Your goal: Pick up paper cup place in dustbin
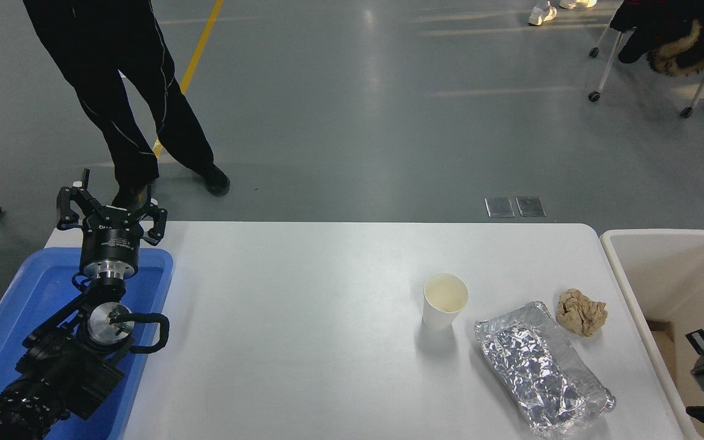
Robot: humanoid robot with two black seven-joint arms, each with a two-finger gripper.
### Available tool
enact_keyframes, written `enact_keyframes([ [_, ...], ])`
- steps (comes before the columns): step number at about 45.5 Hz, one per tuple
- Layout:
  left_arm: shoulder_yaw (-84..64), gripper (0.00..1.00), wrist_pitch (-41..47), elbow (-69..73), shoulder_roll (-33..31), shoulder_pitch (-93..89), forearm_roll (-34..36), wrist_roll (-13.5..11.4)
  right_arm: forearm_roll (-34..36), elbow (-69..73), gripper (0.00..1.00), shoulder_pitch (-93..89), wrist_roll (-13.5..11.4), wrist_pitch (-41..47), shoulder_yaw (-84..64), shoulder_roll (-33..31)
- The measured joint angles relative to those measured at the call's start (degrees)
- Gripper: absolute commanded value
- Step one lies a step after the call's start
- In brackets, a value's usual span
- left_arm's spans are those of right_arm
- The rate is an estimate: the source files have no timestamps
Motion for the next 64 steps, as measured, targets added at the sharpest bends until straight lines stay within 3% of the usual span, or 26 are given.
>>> enact_keyframes([
  [30, 0.0, 0.99, 0.4, 0.0, 0.0, -0.2, 0.1, 0.2, 2.2, -0.6, 0.00, 2.3, -1.5, 0.0, -0.5, -1.3],
  [38, 0.0, 0.99, 0.5, 0.0, 0.0, -0.2, 0.1, 0.1, 2.1, 2.2, 0.69, 4.1, -1.5, 0.2, -2.4, -3.4],
  [44, 0.0, 0.99, 0.3, 0.0, -0.1, -0.2, 0.1, 0.1, 2.5, 8.8, 1.00, 7.5, -1.5, 0.2, -4.2, -7.6],
  [56, 0.1, 0.99, 0.1, 0.0, -0.1, -0.2, 0.2, 0.2, 5.1, 31.2, 1.00, 23.8, -1.5, 0.2, -19.2, -18.1],
  [64, 0.1, 0.99, 0.0, 0.0, -0.1, -0.2, 0.2, 0.2, 7.5, 48.7, 1.00, 43.8, -1.2, 1.0, -37.0, -19.7],
])
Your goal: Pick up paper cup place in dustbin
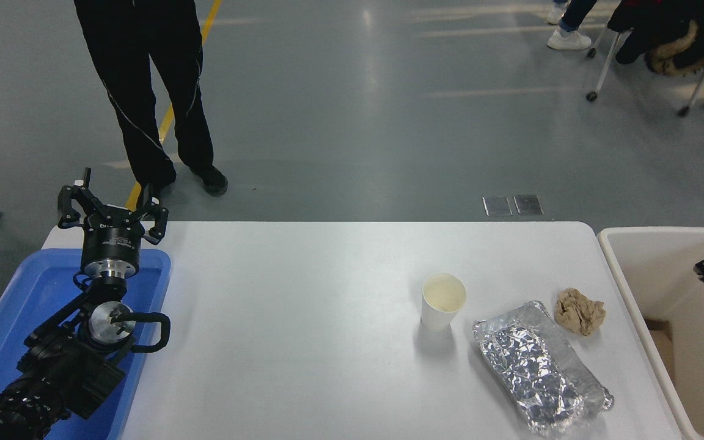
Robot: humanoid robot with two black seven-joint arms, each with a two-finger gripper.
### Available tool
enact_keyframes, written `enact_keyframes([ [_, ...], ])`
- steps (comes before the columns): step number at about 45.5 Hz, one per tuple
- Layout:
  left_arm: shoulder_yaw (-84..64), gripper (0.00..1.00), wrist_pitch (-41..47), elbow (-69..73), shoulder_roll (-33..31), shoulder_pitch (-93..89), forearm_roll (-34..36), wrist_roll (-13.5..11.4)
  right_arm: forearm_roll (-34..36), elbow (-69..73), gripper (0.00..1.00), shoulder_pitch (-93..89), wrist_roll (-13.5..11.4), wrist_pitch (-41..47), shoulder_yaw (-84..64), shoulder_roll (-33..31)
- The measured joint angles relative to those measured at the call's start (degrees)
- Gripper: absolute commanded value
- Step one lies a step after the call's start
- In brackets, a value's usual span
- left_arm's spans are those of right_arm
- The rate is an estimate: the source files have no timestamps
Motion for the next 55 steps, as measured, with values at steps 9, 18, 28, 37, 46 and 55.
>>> enact_keyframes([
  [9, 0.0, 0.99, 0.0, 0.0, 0.0, 0.0, 0.0, 0.0, 0.9, 17.0, 1.00, 23.9, 0.2, 4.7, -14.4, 4.4],
  [18, 0.0, 0.99, 0.0, 0.0, 0.1, 0.1, 0.0, 0.0, 1.2, 28.4, 1.00, 41.0, 0.3, 13.0, -21.1, 10.9],
  [28, -0.1, 0.99, 0.0, 0.0, 0.1, 0.1, -0.1, -0.1, 0.9, 37.6, 1.00, 57.7, 0.6, 24.2, -23.3, 16.6],
  [37, -0.1, 0.99, 0.1, 0.0, 0.0, 0.2, -0.2, -0.1, 0.7, 42.2, 1.00, 69.0, 1.5, 34.5, -23.5, 20.5],
  [46, -0.1, 0.99, 0.1, 0.0, 0.0, 0.2, -0.2, -0.2, 0.7, 45.1, 1.00, 74.8, 2.1, 40.7, -23.6, 22.4],
  [55, -0.2, 0.99, 0.1, 0.0, 0.0, 0.2, -0.2, -0.2, 0.3, 46.3, 1.00, 73.7, 2.3, 39.2, -23.8, 23.1],
])
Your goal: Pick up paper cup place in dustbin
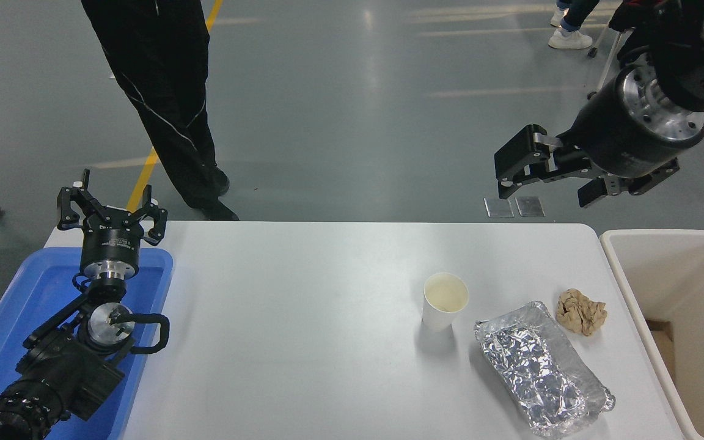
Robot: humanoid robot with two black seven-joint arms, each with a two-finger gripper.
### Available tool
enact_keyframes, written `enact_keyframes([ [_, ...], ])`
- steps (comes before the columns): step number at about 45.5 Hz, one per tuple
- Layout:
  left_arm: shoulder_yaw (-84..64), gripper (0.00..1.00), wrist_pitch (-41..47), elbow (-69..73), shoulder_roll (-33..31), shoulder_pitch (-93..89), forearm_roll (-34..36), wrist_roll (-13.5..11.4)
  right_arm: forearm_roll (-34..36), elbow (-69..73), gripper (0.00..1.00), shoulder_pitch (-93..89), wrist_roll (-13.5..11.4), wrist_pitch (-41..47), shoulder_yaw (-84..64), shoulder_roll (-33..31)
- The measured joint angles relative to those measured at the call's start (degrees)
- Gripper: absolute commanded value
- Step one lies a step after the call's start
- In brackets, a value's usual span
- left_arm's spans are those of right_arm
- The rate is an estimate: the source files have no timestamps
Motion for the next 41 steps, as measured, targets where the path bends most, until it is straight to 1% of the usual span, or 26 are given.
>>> enact_keyframes([
  [9, 0.0, 0.99, 0.0, 0.0, 0.0, 0.0, 0.0, 0.0, -2.0, -0.4, 1.00, -9.0, 0.0, -8.7, -0.3, 0.2],
  [17, -0.1, 0.99, 0.0, 0.0, 0.0, 0.0, 0.0, 0.0, -3.0, -1.8, 1.00, -21.5, 0.1, -19.2, 0.2, 0.7],
  [24, 0.0, 0.99, 0.0, 0.0, 0.0, 0.0, 0.0, 0.0, -3.4, -5.2, 1.00, -31.6, 0.1, -25.6, 1.8, 1.3],
  [31, 0.0, 0.99, 0.0, 0.0, 0.0, 0.0, 0.0, 0.0, -3.3, -9.7, 1.00, -39.1, 0.1, -29.2, 3.9, 1.5],
  [41, 0.0, 0.99, 0.0, 0.0, 0.0, 0.0, 0.0, 0.0, -2.9, -14.8, 1.00, -45.7, 0.1, -31.4, 7.8, 2.6],
])
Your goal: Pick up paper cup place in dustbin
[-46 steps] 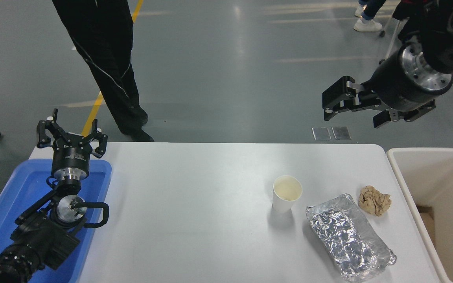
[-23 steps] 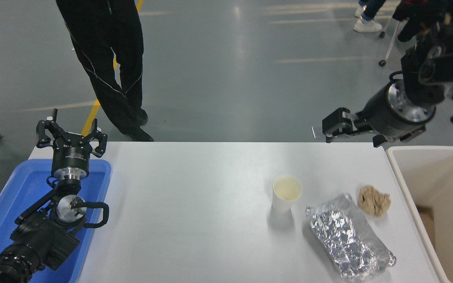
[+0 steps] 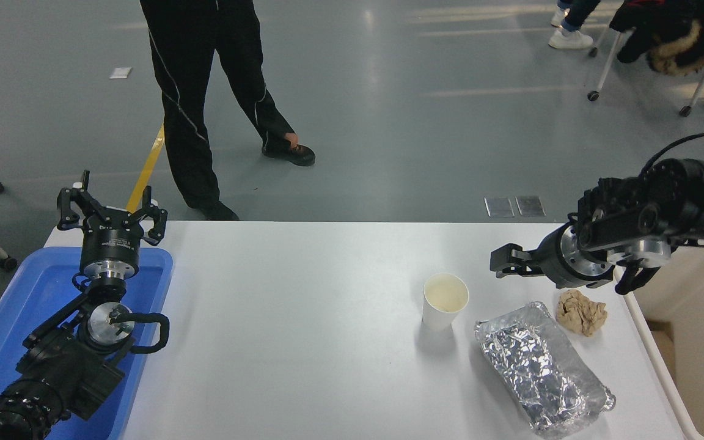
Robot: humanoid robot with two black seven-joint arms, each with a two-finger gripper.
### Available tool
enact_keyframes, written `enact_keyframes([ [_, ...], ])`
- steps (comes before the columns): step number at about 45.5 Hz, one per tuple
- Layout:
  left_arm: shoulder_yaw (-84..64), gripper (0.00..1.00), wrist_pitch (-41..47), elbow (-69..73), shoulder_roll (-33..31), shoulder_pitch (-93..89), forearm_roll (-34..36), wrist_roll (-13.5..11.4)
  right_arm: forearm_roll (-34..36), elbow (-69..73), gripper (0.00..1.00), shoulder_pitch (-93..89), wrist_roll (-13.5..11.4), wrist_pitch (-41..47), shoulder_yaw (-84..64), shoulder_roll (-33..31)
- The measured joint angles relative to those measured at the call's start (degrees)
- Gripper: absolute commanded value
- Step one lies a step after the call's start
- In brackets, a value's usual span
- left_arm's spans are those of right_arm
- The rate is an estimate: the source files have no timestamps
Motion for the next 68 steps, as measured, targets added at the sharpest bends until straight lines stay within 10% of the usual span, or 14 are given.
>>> enact_keyframes([
  [37, 0.0, 0.99, 0.0, 0.0, 0.0, 0.0, 0.0, 0.0, 0.2, -13.9, 0.99, -14.0, -0.3, -1.6, 5.2, 7.5],
  [45, 0.1, 0.99, 0.0, 0.0, 0.0, 0.0, 0.0, 0.0, 0.3, -17.8, 0.71, -17.1, -0.4, -1.6, 5.2, 9.5],
  [50, 0.1, 0.99, 0.0, 0.0, 0.0, 0.0, 0.0, 0.0, 1.0, -20.0, 0.00, -18.7, -0.4, -1.6, 5.2, 10.3],
  [68, 0.1, 0.99, 0.0, 0.0, 0.0, -0.1, 0.1, 0.0, 2.7, -22.5, 0.00, -19.8, -0.6, -0.7, 4.7, 11.2],
])
